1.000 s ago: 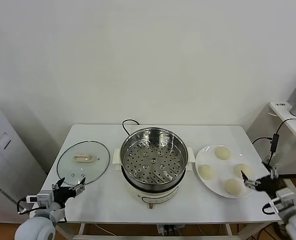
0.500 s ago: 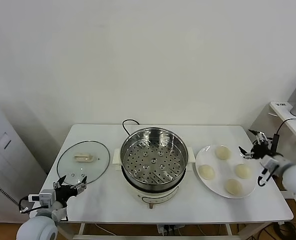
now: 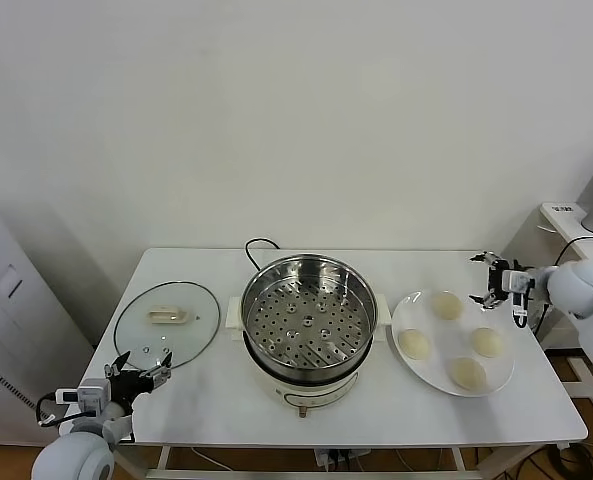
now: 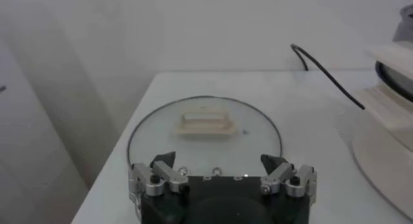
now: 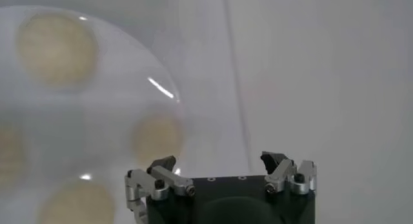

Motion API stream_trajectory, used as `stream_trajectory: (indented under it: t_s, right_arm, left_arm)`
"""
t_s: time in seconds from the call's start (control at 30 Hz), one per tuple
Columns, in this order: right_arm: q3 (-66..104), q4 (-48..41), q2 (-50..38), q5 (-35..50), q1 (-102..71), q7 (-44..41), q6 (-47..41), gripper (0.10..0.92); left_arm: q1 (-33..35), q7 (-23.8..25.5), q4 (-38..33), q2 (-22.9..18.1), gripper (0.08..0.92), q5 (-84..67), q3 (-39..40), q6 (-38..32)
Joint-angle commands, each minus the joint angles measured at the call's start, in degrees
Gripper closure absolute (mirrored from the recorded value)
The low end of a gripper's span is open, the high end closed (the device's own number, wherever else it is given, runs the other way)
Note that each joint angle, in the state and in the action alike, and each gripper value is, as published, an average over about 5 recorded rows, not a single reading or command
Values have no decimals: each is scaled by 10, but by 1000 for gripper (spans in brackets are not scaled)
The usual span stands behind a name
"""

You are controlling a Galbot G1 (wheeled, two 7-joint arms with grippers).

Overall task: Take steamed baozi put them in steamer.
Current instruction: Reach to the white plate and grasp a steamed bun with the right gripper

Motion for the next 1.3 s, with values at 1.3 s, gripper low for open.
stream_trajectory:
  t_s: [1.3]
  right_arm:
    - [-114,-236,158,-85,98,-27,-4,245]
  left_arm:
    - [-5,1,-8,5,177,1,8,7]
